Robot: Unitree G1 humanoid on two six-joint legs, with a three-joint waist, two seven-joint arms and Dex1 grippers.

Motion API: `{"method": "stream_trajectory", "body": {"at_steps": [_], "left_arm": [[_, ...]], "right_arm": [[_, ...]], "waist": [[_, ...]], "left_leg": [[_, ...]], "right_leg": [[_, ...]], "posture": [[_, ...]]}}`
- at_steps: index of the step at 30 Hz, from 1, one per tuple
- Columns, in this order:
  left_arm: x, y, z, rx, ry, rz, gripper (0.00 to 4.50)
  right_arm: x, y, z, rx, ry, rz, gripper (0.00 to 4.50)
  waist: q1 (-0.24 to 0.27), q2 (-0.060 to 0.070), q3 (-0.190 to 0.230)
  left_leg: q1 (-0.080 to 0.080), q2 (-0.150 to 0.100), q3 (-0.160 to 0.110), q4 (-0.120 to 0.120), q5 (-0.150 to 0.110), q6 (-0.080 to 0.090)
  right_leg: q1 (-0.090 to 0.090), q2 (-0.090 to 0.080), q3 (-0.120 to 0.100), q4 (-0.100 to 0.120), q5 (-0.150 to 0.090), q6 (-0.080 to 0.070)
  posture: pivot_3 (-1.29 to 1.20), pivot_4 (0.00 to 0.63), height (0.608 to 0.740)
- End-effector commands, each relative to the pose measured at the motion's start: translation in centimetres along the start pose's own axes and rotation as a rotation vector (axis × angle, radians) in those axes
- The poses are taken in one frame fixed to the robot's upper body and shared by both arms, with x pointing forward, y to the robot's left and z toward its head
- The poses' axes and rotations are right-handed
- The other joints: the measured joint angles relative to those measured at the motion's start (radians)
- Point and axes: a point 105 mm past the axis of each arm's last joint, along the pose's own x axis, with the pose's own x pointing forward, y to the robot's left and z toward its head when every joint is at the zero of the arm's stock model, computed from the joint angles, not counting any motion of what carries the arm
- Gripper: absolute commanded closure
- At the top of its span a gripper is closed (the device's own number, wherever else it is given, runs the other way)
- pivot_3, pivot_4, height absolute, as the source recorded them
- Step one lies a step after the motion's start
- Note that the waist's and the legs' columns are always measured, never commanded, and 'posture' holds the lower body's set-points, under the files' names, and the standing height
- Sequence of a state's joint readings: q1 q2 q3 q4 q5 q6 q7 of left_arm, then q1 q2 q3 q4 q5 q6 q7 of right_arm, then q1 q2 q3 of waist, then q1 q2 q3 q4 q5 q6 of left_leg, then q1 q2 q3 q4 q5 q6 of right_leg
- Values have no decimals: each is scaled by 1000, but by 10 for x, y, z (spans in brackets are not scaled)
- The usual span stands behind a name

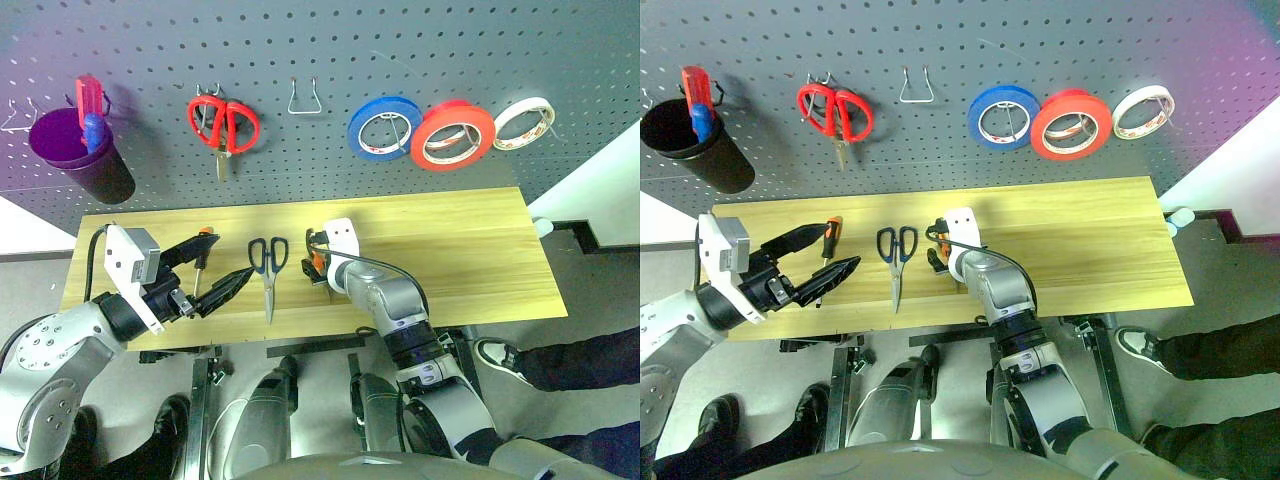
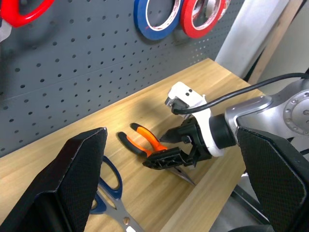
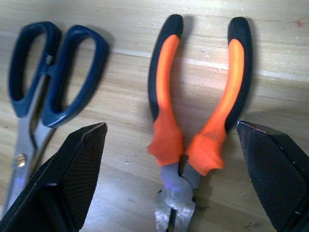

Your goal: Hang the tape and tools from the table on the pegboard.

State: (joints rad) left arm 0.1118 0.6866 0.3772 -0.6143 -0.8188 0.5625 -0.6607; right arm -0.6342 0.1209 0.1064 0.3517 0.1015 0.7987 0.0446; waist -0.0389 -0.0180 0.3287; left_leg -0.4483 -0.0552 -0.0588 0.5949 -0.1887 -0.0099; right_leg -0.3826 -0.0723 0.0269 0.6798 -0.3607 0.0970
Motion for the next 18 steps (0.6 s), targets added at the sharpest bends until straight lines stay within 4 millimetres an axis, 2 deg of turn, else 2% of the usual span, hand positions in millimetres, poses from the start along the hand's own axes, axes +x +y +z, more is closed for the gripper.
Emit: {"method": "stream_trajectory", "body": {"at_steps": [1, 9, 10, 11, 16, 17, 18], "left_arm": [[-4, -5, 11, 40, -19, -4, 0], [-3, -6, 11, 36, -17, -3, 0], [-3, -6, 11, 35, -17, -3, 0], [-4, -6, 11, 34, -17, -2, 0], [-6, -8, 10, 27, -12, 2, 0], [-6, -8, 10, 27, -12, 4, 0], [-6, -8, 10, 27, -11, 5, 0]], "right_arm": [[1, 8, 11, 8, -36, 12, 24], [4, 5, 9, -4, -30, -10, 24], [4, 5, 8, -6, -28, -7, 401], [5, 6, 5, -6, -19, -6, 563], [4, 7, 1, -9, -9, -5, 2246], [4, 7, 1, -10, -9, -6, 2451], [4, 6, 1, -14, -9, -6, 2473]], "waist": [[0, 0, 3], [0, -1, 10], [0, -1, 10], [0, -1, 11], [-1, -1, 14], [-1, -1, 14], [-1, -1, 14]], "left_leg": [[0, 0, 0, 0, 0, 0], [-2, 0, 0, 0, 0, 0], [-2, 0, 0, 0, 0, 0], [-2, 0, 0, 0, 0, -1], [-6, 0, 0, 0, 1, -1], [-6, 0, 0, 0, 1, -1], [-6, 0, 0, 0, 1, -1]], "right_leg": [[0, 0, 0, 0, 0, 0], [-2, 0, 0, 1, 0, 0], [-2, 0, 0, 1, 0, 0], [-3, 0, 0, 1, 0, 0], [-6, 0, 0, 2, 0, 0], [-6, 0, 0, 2, 0, 0], [-6, 0, 0, 2, 0, 0]], "posture": [[135, 379, 740], [137, 389, 740], [138, 389, 740], [140, 392, 740], [147, 392, 740], [148, 393, 740], [149, 391, 740]]}}
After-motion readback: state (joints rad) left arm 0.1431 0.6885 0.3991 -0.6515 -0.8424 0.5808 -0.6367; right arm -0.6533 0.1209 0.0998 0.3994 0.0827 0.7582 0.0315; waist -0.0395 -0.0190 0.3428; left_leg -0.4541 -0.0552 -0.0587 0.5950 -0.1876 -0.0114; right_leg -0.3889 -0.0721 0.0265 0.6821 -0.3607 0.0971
